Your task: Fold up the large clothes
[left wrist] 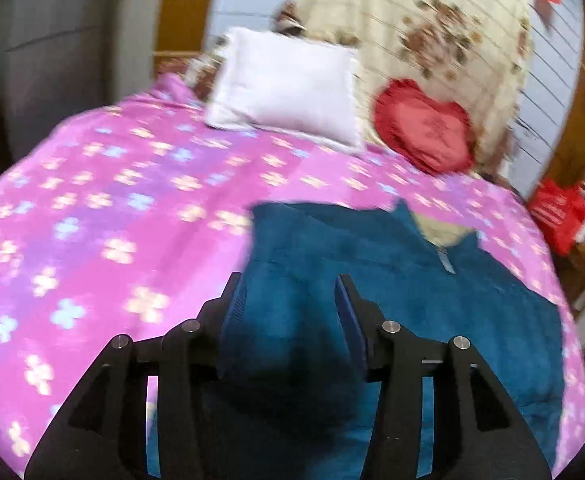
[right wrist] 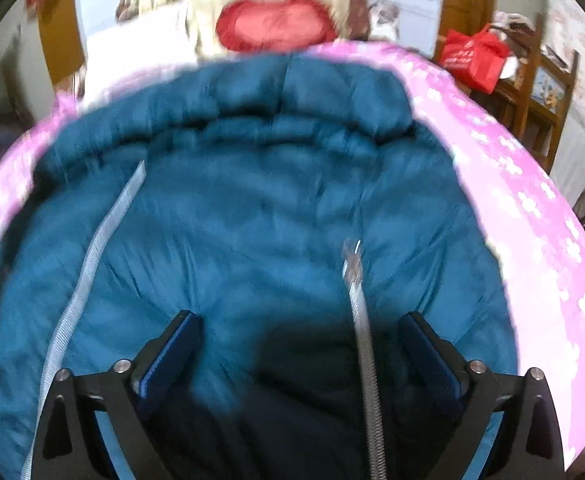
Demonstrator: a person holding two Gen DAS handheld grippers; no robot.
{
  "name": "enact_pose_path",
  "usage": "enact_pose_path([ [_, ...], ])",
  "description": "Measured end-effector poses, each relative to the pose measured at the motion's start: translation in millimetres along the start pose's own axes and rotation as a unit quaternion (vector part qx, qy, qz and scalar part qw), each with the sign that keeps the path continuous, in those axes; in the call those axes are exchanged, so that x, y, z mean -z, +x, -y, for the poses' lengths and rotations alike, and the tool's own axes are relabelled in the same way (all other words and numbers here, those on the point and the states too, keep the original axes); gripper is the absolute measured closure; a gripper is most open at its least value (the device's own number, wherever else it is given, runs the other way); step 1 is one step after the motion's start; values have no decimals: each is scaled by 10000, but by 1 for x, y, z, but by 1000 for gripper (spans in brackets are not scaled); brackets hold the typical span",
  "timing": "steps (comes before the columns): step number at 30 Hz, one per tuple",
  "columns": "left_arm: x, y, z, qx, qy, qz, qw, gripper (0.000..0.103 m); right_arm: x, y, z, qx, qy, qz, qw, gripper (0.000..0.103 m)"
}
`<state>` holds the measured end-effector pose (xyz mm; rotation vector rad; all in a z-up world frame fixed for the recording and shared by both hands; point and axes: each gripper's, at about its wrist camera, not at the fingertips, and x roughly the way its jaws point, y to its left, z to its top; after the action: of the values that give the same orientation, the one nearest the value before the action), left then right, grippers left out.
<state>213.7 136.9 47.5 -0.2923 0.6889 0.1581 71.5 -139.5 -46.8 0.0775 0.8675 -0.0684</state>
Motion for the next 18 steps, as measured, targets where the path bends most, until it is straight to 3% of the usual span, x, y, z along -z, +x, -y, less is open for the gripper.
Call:
enact_pose_path([
  [2,1,11,23,-16,260,-106,9996,57,-24,-13,8,-206,99,391,9990,3],
  [5,3,33,54,-123,600,-385,9974,57,-75,-9,17,-304,-2,552,9980,3],
  [8,6,54,66,-230,754,-581,9952,57,-130,14,20,-417,-114,776,9960,3],
  [11,19,79,68,-407,1022,-847,9903,57,-166,47,22,-1000,-130,961,9902,3],
  [12,27,86,66,-392,1049,-924,9894,56,-170,64,20,-1067,-225,846,9904,3],
  [15,53,84,61,-225,1302,-666,9890,55,-152,137,23,-1149,-467,-549,9908,1],
  [18,63,76,53,-146,1199,-617,9908,55,-142,141,22,-1096,-703,-536,9900,1],
])
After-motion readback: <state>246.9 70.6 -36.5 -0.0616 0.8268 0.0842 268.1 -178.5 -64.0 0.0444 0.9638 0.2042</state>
